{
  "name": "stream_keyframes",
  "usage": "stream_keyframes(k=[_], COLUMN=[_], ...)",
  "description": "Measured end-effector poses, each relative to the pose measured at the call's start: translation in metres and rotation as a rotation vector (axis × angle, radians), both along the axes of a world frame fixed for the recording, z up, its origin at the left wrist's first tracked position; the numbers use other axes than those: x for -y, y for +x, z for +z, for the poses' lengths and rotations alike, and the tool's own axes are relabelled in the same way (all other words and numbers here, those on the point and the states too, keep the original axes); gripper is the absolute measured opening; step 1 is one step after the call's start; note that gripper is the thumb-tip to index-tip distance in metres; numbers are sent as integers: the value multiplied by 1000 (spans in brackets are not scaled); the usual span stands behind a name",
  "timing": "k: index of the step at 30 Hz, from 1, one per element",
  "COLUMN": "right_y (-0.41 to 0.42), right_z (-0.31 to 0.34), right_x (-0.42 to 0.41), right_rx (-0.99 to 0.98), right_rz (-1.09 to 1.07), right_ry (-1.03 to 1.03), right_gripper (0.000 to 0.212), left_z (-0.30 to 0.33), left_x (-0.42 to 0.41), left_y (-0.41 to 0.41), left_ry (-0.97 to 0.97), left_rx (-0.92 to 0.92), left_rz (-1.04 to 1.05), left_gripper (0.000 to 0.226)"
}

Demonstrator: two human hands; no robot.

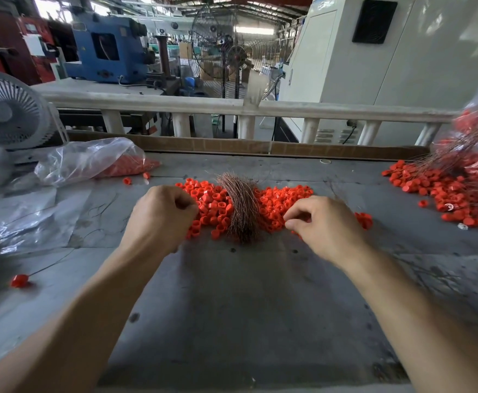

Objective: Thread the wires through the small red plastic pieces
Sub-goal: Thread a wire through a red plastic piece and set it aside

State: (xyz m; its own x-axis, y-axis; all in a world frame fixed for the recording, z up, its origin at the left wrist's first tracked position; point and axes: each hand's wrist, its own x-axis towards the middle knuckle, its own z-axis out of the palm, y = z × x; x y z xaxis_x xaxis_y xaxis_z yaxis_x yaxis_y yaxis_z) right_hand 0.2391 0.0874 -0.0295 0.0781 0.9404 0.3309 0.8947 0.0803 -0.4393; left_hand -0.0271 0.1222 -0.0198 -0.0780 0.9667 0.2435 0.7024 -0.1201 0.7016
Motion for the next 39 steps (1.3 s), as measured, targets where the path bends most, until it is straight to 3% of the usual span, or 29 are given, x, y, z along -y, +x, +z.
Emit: stream_keyframes(k=[11,22,26,33,39], right_y=[-24,-51,-64,-72,-70], right_z=[0,3,1,-1,-2], right_x=[3,11,10,7,5], right_rx=[54,52,134,227,246], right_rz=[192,319,324,334,353], right_ry=[92,209,235,350,342], right_gripper=[16,27,29,7,17], left_z=[-7,-11,-10,-2,4], left_x=[3,5,5,4,3], left_y=[11,12,11,10,10], left_ry=[-11,17,12,39,18], left_rx=[-157,-314,-271,-152,101], left_rz=[-199,-180,-186,-181,-155], left_gripper=[22,13,13,17,12])
